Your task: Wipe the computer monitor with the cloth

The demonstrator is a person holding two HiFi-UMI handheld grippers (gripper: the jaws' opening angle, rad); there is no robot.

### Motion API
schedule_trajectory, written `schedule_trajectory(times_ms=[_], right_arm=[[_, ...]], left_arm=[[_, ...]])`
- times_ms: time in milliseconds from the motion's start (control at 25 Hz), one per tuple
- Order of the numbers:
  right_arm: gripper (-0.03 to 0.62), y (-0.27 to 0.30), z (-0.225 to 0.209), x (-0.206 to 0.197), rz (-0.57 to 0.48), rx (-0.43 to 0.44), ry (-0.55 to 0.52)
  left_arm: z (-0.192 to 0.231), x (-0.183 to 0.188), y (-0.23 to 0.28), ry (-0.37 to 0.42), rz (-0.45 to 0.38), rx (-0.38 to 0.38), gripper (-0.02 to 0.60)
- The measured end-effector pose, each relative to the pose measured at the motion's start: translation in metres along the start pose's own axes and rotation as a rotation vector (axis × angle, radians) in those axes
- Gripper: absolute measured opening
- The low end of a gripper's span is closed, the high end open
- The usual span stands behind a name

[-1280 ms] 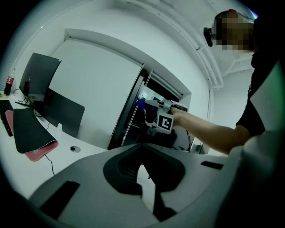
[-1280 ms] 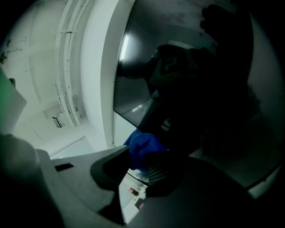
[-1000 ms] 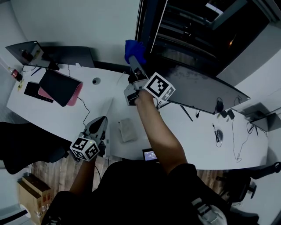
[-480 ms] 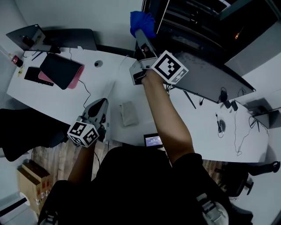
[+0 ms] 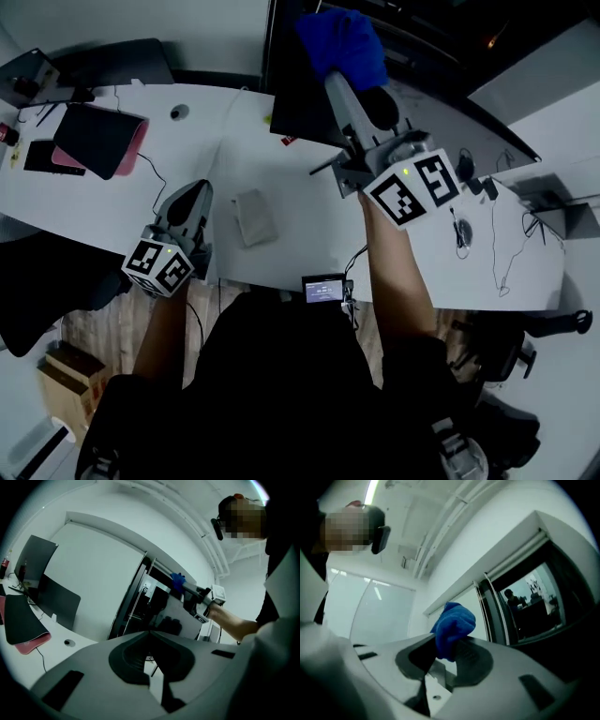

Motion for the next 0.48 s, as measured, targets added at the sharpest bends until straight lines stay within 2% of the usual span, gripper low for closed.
schedule_trajectory(times_ms=[80, 160, 320, 480], right_arm=[[0.092, -0.032, 0.004, -0.002, 0.037, -0.067, -0.127], [0.092, -0.067, 0.003, -0.007, 0.056, -0.138, -0.184], [0.092, -0.146, -0.003, -0.021, 0.077, -0.309, -0.199], [0.092, -0.221, 0.000, -0.044, 0.114, -0.473, -0.220]], left_arm=[[-0.004, 0.000, 0.009, 0.004, -0.015, -0.029, -0.008], [-0.012, -0.001, 0.018, 0.008, -0.031, -0.051, -0.006], [-0.037, -0.005, 0.036, 0.034, -0.067, -0.088, -0.006], [-0.082, -0.006, 0.047, 0.067, -0.093, -0.132, -0.006]])
Point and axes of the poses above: the fingertips, and each gripper's own axes: y forward along the fingers, z to its left, x out of its top, the point moved 9 cm from there along -y, backward along the fingers, and after that the axes turned 15 degrees about y, right-handed, at the moved point
